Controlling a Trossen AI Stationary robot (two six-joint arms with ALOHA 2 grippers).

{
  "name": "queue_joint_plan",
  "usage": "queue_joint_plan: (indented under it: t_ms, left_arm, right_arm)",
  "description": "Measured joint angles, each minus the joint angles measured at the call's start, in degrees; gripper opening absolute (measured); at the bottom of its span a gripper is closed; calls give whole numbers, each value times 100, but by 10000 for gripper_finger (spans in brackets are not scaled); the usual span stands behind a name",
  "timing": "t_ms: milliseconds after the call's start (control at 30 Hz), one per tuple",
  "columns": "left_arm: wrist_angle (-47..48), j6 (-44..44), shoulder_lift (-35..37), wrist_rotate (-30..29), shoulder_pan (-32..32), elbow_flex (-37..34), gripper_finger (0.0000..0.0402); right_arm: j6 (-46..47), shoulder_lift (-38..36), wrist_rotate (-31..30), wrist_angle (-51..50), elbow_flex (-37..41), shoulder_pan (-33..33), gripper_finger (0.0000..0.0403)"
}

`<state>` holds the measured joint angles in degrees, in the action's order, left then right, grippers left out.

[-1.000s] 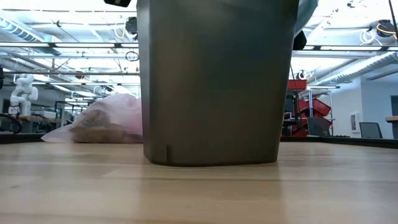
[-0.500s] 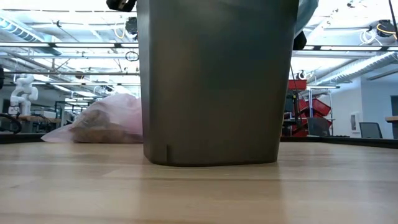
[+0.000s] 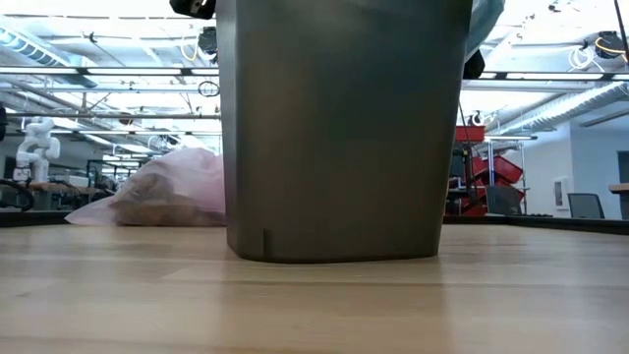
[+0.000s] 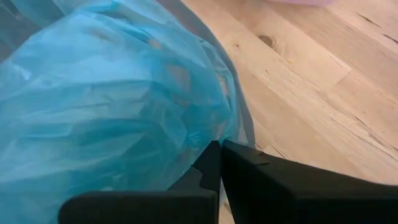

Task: Place trash/remove bag and relplace
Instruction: Insert the new trash bag into the trash bin

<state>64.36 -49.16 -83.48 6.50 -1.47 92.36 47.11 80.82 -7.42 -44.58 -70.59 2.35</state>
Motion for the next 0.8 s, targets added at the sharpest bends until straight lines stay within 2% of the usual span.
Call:
queue_joint_plan:
  t_ms: [500, 600, 700, 800]
  left_arm:
    - [163, 168, -254, -59, 178, 0, 79]
    - [218, 153, -258, -61, 179, 0, 59]
    - [240, 150, -191, -11, 177, 0, 15]
    - [272, 24, -146, 139, 149, 0, 5]
  right_arm:
    - [4, 1, 0, 25, 0, 0, 0]
    - [2, 2, 0, 26, 0, 0, 0]
    - [-17, 2, 0, 20, 0, 0, 0]
    - [-24, 2, 12, 15, 0, 0, 0]
